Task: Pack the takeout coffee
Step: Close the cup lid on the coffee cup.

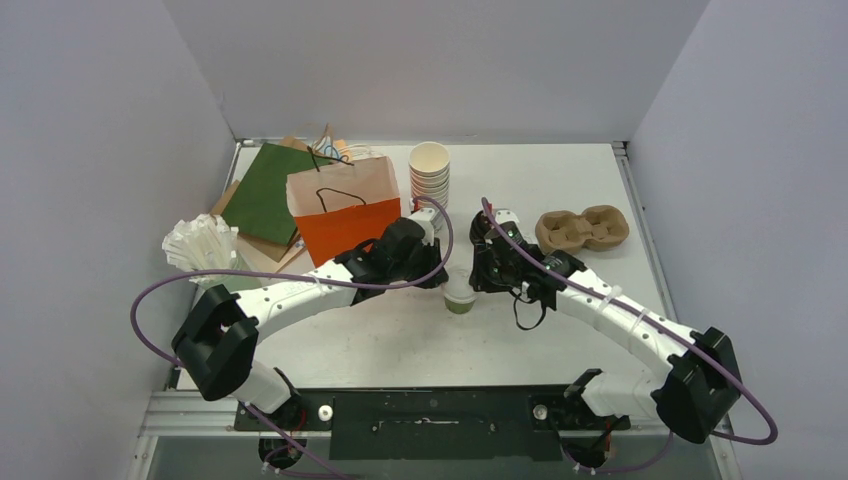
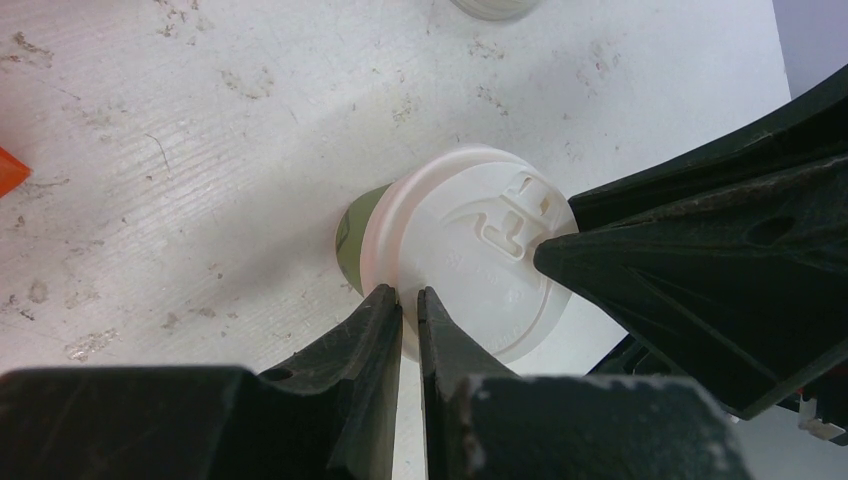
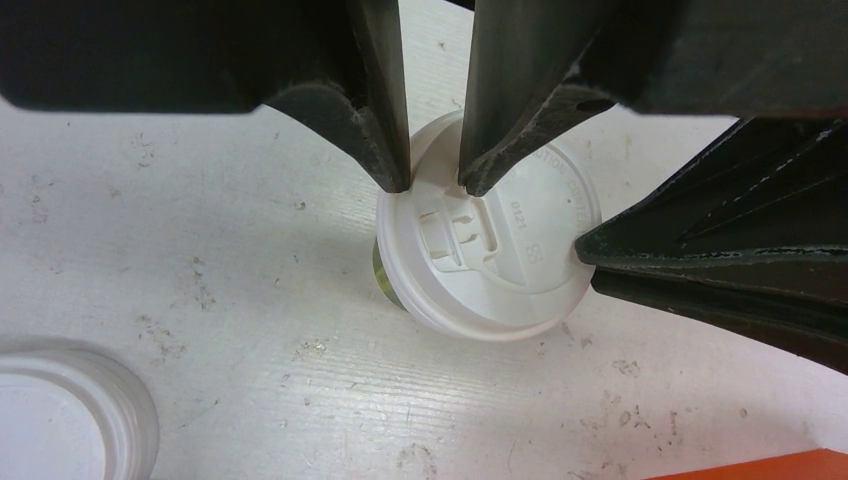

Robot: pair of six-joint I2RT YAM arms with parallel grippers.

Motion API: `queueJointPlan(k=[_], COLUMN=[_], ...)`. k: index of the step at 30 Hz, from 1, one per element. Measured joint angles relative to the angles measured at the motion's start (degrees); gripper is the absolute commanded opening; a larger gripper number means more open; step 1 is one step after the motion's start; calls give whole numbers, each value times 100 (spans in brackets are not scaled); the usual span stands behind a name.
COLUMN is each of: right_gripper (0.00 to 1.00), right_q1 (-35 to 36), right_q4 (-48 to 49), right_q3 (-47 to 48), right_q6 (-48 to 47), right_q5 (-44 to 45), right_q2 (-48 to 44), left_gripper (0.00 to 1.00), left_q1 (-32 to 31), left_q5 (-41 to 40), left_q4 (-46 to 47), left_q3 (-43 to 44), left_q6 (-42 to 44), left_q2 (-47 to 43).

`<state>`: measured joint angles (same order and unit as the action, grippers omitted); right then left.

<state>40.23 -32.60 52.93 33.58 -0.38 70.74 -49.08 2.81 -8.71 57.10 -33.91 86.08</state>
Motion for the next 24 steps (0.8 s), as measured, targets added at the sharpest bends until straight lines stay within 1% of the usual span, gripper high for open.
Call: queueJointPlan(k=[9, 24], right_gripper=[32, 32], right_q1=[-2, -7], right_q4=[304, 605], right_q3=[-282, -535], right_q6=[173, 341], right_q5=[-4, -11], right_q2=[-214, -380], left_gripper=[10, 10], left_q1=[0, 0], left_q5=[-2, -4], left_q4=[142, 245], left_q3=[-59, -120], left_q6=[-13, -22], left_q2=[0, -4])
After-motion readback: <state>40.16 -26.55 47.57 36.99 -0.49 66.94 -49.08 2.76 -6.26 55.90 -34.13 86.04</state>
